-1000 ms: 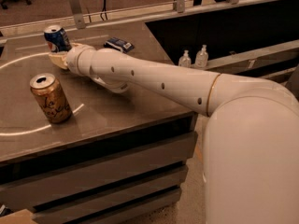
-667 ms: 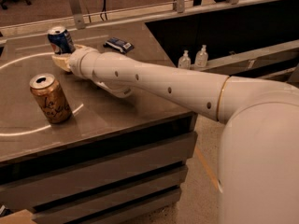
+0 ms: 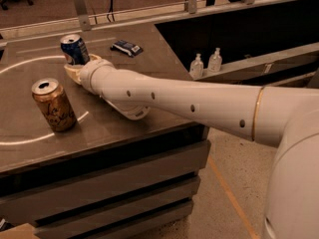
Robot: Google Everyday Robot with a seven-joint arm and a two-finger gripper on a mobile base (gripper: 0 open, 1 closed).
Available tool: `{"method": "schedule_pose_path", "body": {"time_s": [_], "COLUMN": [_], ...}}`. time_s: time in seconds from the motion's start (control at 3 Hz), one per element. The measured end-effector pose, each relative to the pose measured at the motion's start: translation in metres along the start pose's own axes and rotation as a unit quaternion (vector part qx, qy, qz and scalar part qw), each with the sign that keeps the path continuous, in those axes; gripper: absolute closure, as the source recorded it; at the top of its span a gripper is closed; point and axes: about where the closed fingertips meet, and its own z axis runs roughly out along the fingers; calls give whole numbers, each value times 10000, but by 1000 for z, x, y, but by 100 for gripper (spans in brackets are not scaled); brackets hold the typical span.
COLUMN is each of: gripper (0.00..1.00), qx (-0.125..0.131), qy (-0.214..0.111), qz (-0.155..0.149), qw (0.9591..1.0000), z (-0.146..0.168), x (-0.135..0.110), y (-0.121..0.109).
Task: Move pepsi can near rxbar blueberry
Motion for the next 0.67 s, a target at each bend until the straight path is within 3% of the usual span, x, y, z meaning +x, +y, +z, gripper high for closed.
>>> {"method": "schedule_pose_path", "body": {"time_s": [0.67], "gripper": [100], "qx": [926], "qy": [-61], "qz": [-133], "qw": [9956], "z": [-28], "x": [-15], "y": [-45]}}
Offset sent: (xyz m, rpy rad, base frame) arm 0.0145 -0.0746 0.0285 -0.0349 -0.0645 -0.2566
